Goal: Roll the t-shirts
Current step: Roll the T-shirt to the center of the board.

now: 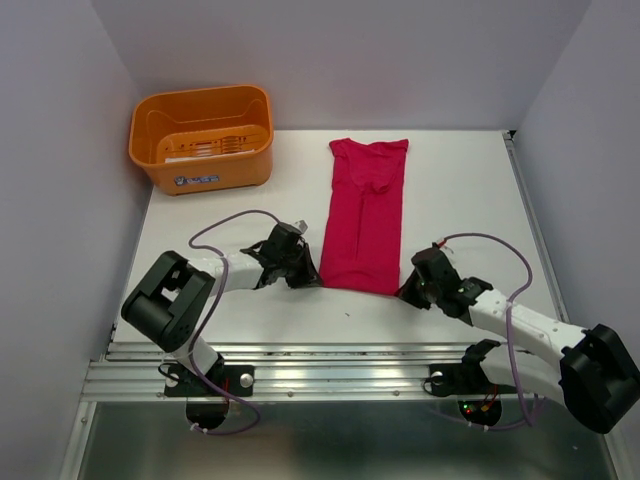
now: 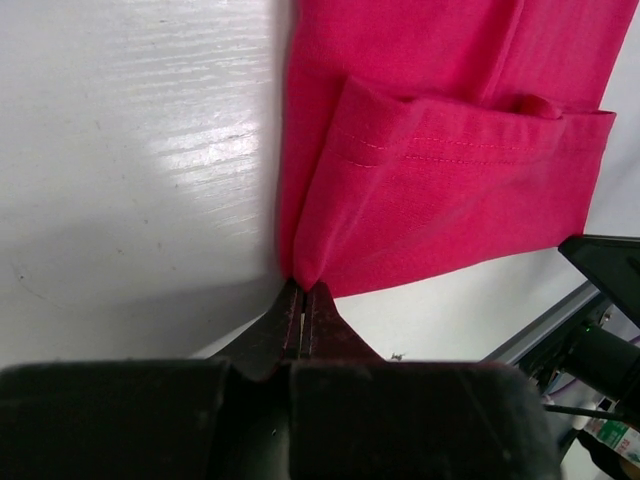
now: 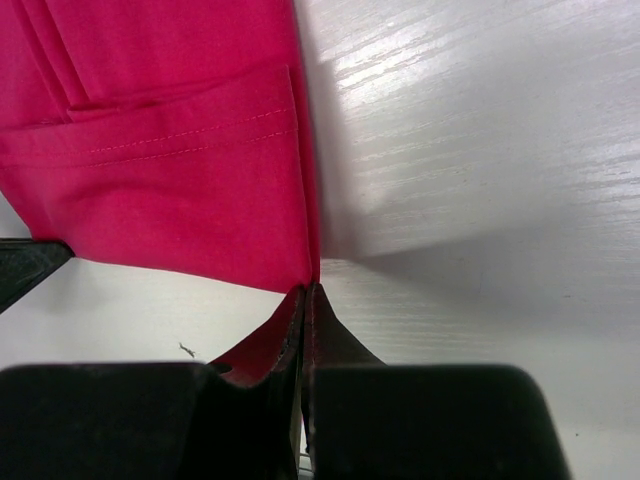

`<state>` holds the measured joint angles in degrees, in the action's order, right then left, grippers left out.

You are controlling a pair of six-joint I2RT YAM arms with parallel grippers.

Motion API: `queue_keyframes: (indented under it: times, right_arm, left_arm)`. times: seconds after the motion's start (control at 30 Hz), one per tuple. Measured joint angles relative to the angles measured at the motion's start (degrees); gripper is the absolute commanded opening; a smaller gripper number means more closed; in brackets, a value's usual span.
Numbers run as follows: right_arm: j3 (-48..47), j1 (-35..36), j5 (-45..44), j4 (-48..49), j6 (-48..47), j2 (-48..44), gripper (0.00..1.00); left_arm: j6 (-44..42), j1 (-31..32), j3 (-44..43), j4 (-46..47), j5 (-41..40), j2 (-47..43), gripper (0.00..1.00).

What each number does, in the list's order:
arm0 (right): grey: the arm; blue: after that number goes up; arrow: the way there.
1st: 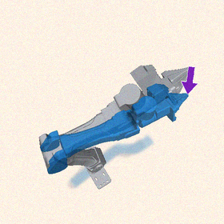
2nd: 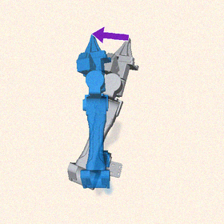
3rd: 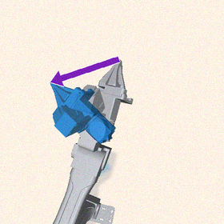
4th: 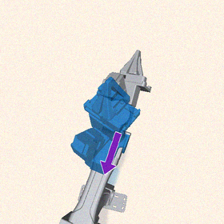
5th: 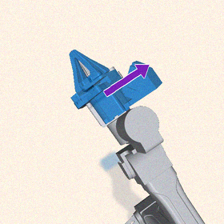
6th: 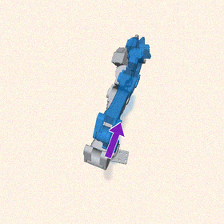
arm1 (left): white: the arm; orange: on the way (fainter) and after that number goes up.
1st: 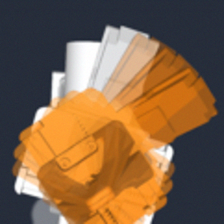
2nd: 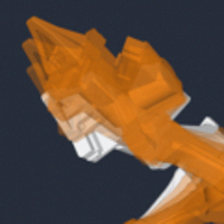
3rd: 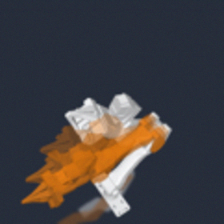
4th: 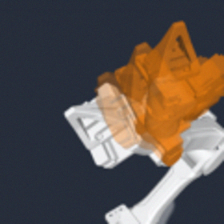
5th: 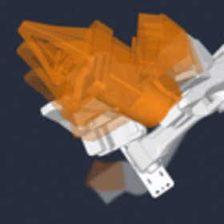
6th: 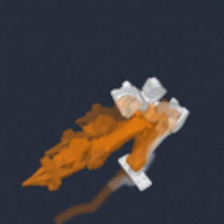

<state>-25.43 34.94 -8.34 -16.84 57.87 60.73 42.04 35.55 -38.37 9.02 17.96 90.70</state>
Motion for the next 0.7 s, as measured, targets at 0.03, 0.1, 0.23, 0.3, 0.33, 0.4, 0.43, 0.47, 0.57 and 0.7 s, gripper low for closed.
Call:
queue_keyframes:
  times: [0.03,0.1,0.23,0.3,0.33,0.4,0.43,0.47,0.57,0.7]
  right_arm:
    - [0.0,0.0,0.0,-0.3,0.0,-0.3,0.01]
    - [0.1,0.0,0.3,-0.9,0.0,-1.3,0.01]
    - [1.4,0.0,2.1,-1.2,0.0,-3.3,0.01]
    - [1.5,0.0,3.0,-1.7,0.0,-3.5,0.01]
    - [1.5,0.0,3.7,-2.4,0.0,-3.5,0.01]
    - [1.5,0.0,4.3,-3.0,0.0,-3.7,0.01]
    - [1.5,0.0,4.4,-3.8,0.0,-4.2,0.01]
    - [1.5,0.0,4.5,-4.2,0.0,-4.6,0.01]
    - [1.0,0.0,4.5,-6.3,-0.1,-5.5,0.01]
    - [-0.9,0.0,4.3,-8.1,-0.5,-5.6,0.01]
  left_arm:
    - [0.0,0.0,0.0,-0.3,-0.1,-0.2,0.0]
    - [0.0,0.1,0.3,-1.3,-0.4,-1.0,0.0]
    - [0.0,0.6,2.2,-2.6,-0.6,-3.9,0.0]
    - [0.0,1.2,3.2,-3.4,-0.6,-5.1,0.0]
    - [0.2,1.5,3.7,-3.6,-0.6,-5.7,0.0]
    - [0.5,2.1,4.8,-4.3,-0.6,-7.5,0.0]
    - [0.7,2.4,5.2,-4.6,-0.5,-8.3,0.0]
    - [0.9,2.6,5.5,-5.1,-0.5,-9.2,0.0]
    - [1.7,2.8,5.8,-6.2,-0.4,-11.3,0.0]
    - [2.4,3.0,5.7,-7.5,-0.6,-13.2,0.0]
